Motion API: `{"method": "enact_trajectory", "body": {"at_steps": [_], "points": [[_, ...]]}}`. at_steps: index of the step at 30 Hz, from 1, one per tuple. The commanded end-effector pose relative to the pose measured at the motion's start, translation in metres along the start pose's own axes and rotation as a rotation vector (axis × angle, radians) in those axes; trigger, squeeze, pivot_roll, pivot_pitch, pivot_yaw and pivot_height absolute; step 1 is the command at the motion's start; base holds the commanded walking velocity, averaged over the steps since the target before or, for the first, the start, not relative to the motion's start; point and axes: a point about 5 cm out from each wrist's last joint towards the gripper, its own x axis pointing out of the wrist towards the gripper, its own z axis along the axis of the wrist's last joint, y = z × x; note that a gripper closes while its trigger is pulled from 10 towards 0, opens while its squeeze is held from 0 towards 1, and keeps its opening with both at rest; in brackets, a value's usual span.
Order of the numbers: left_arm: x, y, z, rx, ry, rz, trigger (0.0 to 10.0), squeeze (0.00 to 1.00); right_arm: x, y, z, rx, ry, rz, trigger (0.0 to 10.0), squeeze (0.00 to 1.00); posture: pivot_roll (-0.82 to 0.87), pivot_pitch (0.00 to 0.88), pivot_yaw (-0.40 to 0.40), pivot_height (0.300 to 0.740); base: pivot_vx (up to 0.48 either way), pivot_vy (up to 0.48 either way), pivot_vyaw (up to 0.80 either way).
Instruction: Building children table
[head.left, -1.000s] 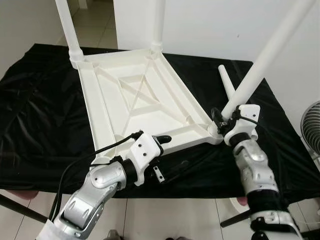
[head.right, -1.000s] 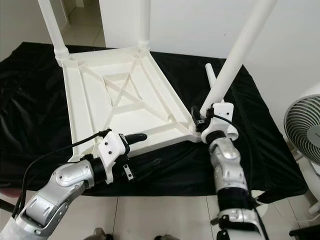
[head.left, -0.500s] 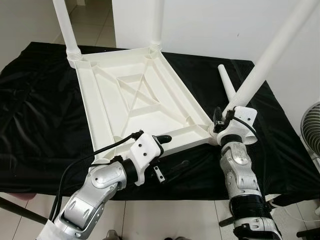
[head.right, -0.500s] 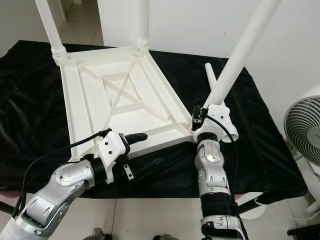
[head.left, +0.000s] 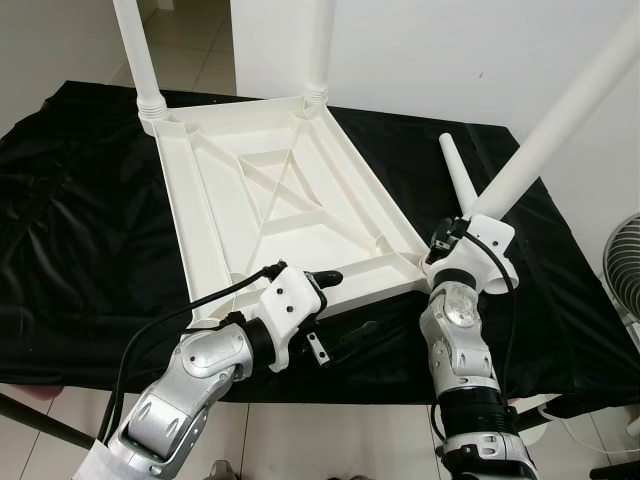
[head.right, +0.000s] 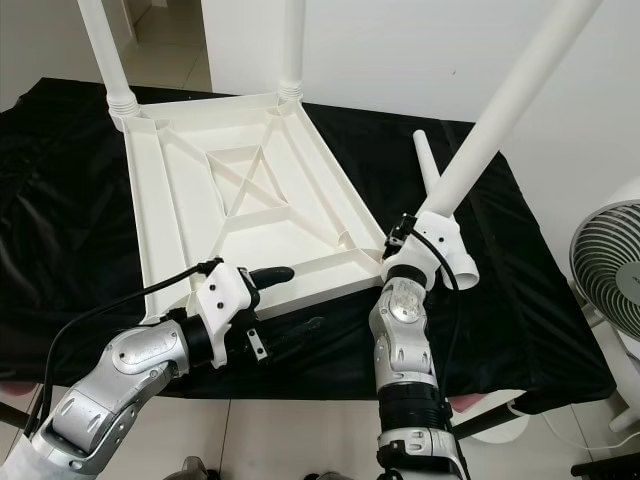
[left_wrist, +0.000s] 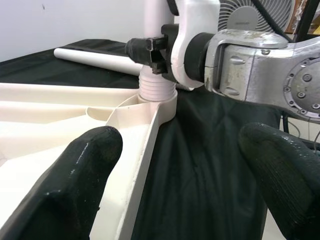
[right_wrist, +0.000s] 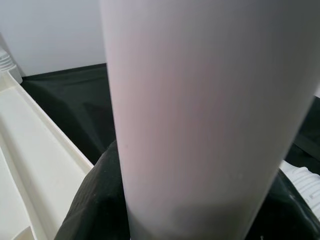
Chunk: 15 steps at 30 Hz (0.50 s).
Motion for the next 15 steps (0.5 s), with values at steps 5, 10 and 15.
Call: {"method": "enact_trajectory", "body": {"at_steps": [5, 10, 15], "points": [[0.0, -0.003, -0.002, -0.005, 0.009, -0.007, 10.0, 0.0, 0.002, -0.013, -0.02, 0.004, 0.124, -0.059, 10.0, 0.0, 0.13, 0.054, -0.069, 0.74, 0.0, 0.0, 0.0], [0.0, -0.004, -0.002, -0.007, 0.007, -0.005, 10.0, 0.0, 0.006, -0.016, -0.019, -0.006, 0.131, -0.074, 10.0, 0.0, 0.13, 0.053, -0.072, 0.74, 0.0, 0.0, 0.0], [0.001, -0.005, -0.002, -0.012, 0.005, -0.003, 10.0, 0.0, 0.014, -0.016, -0.013, -0.019, 0.132, -0.088, 10.0, 0.0, 0.13, 0.053, -0.075, 0.74, 0.0, 0.0, 0.0]]}}
